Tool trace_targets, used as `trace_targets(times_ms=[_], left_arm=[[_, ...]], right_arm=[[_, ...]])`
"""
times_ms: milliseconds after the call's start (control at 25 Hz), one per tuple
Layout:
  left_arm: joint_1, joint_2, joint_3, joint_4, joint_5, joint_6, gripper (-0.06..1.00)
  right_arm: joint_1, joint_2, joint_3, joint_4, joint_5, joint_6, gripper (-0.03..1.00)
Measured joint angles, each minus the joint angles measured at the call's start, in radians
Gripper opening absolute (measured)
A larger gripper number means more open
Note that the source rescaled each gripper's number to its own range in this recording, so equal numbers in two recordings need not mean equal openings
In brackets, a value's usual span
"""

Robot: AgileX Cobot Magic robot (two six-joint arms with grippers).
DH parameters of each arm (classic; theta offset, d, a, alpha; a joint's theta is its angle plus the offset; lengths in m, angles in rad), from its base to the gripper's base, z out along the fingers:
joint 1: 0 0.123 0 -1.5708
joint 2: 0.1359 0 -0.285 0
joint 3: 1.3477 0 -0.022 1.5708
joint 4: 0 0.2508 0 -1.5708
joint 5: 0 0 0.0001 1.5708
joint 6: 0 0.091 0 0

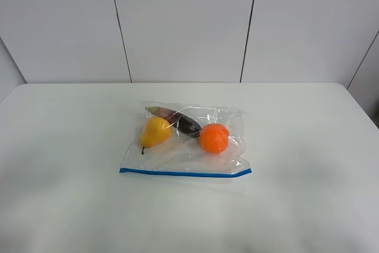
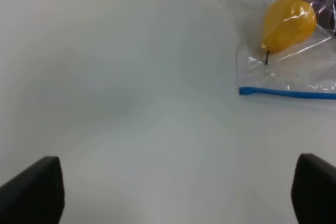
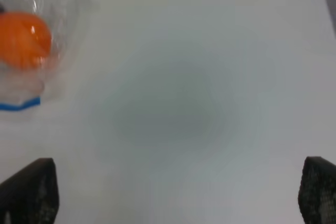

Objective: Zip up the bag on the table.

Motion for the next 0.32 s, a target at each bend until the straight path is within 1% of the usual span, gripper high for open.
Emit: trace_targets(times_ms=[320], left_arm=[[0.0, 0.0, 0.0, 0.0, 0.0, 0.0, 1.0]], right_arm=[[0.0, -0.015, 0.004, 0.0, -0.001, 0.001, 0.99]])
